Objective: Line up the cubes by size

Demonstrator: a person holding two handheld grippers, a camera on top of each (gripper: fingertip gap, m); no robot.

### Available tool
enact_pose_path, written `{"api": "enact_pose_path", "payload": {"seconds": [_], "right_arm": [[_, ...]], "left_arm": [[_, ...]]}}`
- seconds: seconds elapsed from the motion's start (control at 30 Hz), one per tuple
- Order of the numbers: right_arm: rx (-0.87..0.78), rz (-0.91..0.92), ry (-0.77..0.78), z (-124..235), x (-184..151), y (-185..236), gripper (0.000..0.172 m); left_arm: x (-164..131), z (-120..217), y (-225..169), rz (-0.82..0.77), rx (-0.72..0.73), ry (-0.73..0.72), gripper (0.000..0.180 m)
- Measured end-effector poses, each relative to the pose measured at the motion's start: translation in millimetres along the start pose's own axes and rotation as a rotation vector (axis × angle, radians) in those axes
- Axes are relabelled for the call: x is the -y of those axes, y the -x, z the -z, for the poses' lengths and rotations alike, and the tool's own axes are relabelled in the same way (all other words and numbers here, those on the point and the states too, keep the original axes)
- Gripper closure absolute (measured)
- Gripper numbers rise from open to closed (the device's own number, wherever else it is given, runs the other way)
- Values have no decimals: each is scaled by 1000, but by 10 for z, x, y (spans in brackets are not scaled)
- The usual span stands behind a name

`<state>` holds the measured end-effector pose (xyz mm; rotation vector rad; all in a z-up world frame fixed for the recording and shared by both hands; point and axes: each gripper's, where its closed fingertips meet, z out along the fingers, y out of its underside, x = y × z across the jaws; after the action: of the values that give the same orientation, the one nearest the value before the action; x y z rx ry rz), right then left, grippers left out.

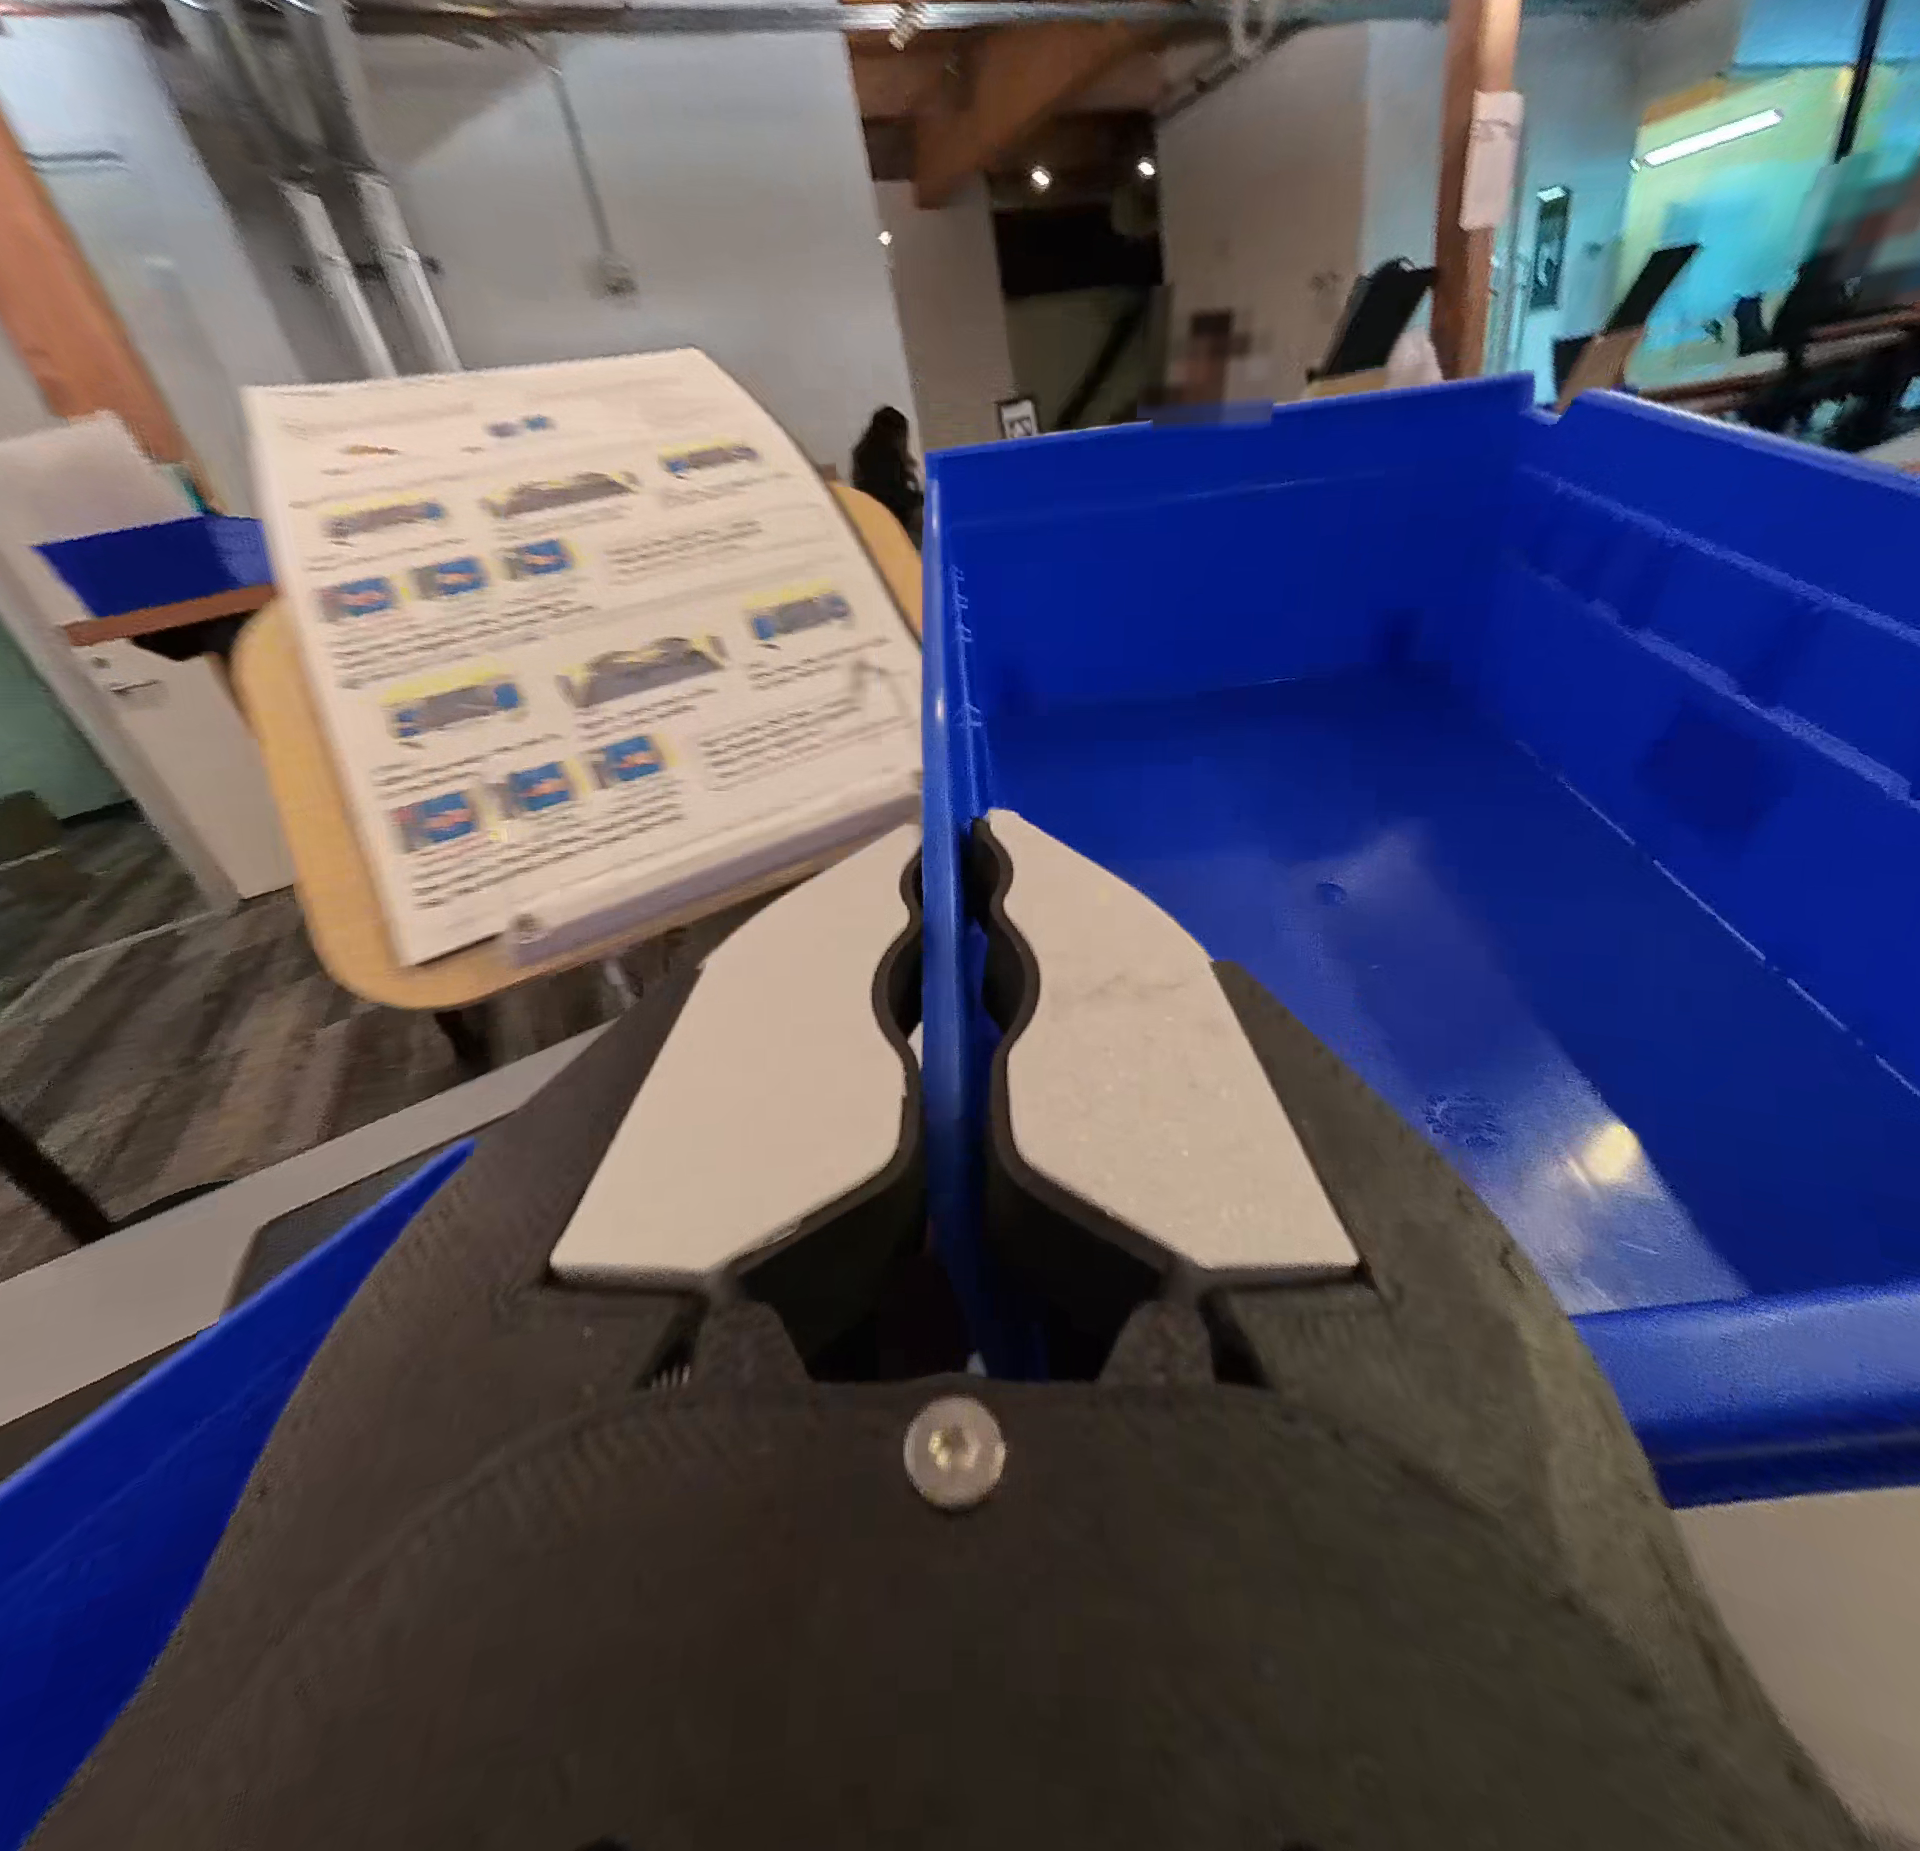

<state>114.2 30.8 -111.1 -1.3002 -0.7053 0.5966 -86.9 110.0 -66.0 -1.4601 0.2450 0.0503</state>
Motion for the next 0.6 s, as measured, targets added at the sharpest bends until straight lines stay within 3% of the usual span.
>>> {"api": "enact_pose_path", "payload": {"seconds": [0.2, 0.3, 0.4, 0.47, 0.6], "right_arm": [[-135, -20, 134, 202, -381, -358, 96], [-177, -56, 204, 251, -610, -516, 104], [-233, -89, 244, 293, -792, -691, 111], [-251, -135, 259, 322, -901, -805, 125], [-267, -137, 321, 323, -1111, -957, 128]], "left_arm": [[-314, -399, -751, 11, -113, 73, 176], [-470, -523, -1002, 27, -152, 99, 176], [-618, -610, -1173, 28, -170, 127, 176], [-703, -650, -1224, 31, -169, 140, 177], [-895, -732, -1344, 40, -176, 173, 176]]}}
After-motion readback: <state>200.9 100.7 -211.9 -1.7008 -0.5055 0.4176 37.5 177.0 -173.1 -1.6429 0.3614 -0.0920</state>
